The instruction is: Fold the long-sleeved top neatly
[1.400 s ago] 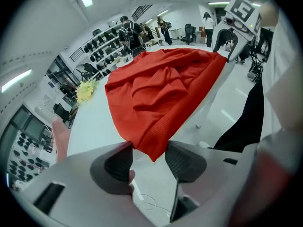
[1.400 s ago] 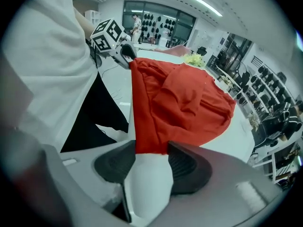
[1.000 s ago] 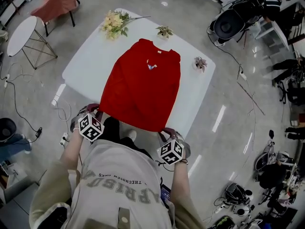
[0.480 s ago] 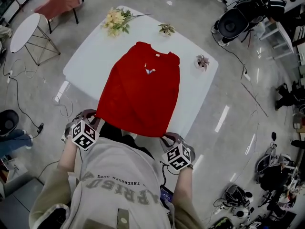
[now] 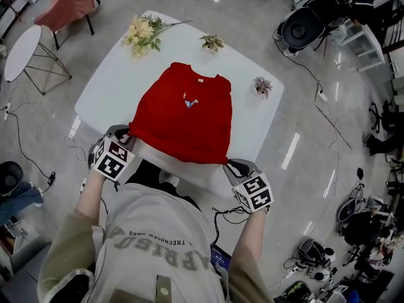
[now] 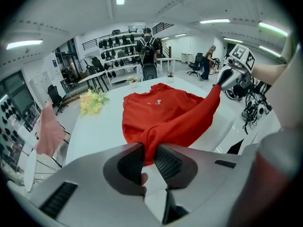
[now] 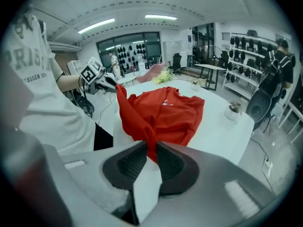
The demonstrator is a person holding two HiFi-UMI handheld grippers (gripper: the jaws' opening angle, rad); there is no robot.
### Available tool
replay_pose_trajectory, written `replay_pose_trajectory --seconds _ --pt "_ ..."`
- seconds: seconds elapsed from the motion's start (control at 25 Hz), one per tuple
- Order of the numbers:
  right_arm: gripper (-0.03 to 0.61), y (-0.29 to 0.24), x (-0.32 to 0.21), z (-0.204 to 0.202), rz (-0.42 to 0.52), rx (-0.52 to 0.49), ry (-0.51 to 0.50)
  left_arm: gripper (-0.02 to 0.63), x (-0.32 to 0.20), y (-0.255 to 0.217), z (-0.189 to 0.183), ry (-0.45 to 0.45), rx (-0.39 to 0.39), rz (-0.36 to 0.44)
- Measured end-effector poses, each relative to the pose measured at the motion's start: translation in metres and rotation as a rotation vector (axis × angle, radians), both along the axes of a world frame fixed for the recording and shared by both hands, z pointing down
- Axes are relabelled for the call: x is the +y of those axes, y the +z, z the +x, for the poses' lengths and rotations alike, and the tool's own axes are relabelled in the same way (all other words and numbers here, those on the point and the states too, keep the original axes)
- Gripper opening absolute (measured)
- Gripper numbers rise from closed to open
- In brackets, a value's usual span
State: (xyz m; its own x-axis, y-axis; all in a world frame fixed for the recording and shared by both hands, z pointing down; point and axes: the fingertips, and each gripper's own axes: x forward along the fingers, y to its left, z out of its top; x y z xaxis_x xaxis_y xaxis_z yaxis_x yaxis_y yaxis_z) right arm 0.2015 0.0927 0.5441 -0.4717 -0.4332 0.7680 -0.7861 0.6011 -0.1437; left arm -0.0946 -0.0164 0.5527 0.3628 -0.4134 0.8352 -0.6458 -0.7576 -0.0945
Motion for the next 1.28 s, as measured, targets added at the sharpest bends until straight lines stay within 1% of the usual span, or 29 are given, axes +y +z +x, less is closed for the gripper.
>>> replay_pose_trajectory --seconds 0.2,0.36,0.56,0.64,0.76,0.84,0.88,0.92,0.96,1.0,1.04,1.08,1.12,1.16,1.2,1.24,1.28 --pt "0.066 0.011 -0.052 0.022 -0.057 0.007 0.087 0.061 -0.058 0.011 0.024 -0.005 -0.007 -0.038" --pt "0.066 0.030 -0.083 0.032 -0.125 0.026 0.150 0.061 -0.089 0.030 0.032 0.003 -0.055 -0.105" --pt "0.066 0.048 -0.115 0.045 -0.197 -0.005 0.268 0.064 -0.117 0.051 0.039 -0.053 -0.035 -0.202" --pt "0.066 0.058 -0.123 0.049 -0.234 -0.003 0.309 0.068 -0.125 0.061 0.042 -0.073 -0.042 -0.234" --pt "0.067 0.075 -0.131 0.056 -0.283 0.055 0.365 0.077 -0.133 0.074 0.047 -0.106 -0.047 -0.266" --pt "0.067 0.076 -0.138 0.063 -0.264 0.101 0.423 0.086 -0.135 0.077 0.050 -0.130 -0.024 -0.291" --pt "0.067 0.074 -0.143 0.067 -0.239 0.121 0.446 0.100 -0.137 0.075 0.050 -0.135 -0.014 -0.293" --pt "0.069 0.072 -0.147 0.069 -0.215 0.135 0.457 0.136 -0.139 0.073 0.048 -0.132 -0.010 -0.283" --pt "0.070 0.070 -0.150 0.070 -0.199 0.144 0.460 0.205 -0.143 0.070 0.044 -0.123 -0.013 -0.261" --pt "0.072 0.067 -0.151 0.070 -0.188 0.146 0.462 0.249 -0.148 0.066 0.039 -0.110 -0.020 -0.234" --pt "0.084 0.064 -0.153 0.071 -0.176 0.143 0.466 0.272 -0.152 0.062 0.033 -0.103 -0.024 -0.209" --pt "0.094 0.059 -0.154 0.072 -0.162 0.132 0.473 0.277 -0.156 0.058 0.027 -0.105 -0.022 -0.188" --pt "0.186 0.054 -0.154 0.073 -0.146 0.113 0.478 0.279 -0.160 0.051 0.022 -0.114 -0.013 -0.167" --pt "0.254 0.046 -0.153 0.072 -0.127 0.085 0.478 0.285 -0.164 0.044 0.017 -0.124 0.000 -0.146" --pt "0.258 0.037 -0.152 0.068 -0.103 0.053 0.467 0.285 -0.166 0.036 0.013 -0.125 0.018 -0.125" --pt "0.258 0.028 -0.151 0.062 -0.077 0.023 0.441 0.285 -0.165 0.027 0.013 -0.107 0.039 -0.109" --pt "0.258 0.019 -0.150 0.052 -0.054 0.000 0.398 0.285 -0.161 0.019 0.017 -0.065 0.064 -0.104"
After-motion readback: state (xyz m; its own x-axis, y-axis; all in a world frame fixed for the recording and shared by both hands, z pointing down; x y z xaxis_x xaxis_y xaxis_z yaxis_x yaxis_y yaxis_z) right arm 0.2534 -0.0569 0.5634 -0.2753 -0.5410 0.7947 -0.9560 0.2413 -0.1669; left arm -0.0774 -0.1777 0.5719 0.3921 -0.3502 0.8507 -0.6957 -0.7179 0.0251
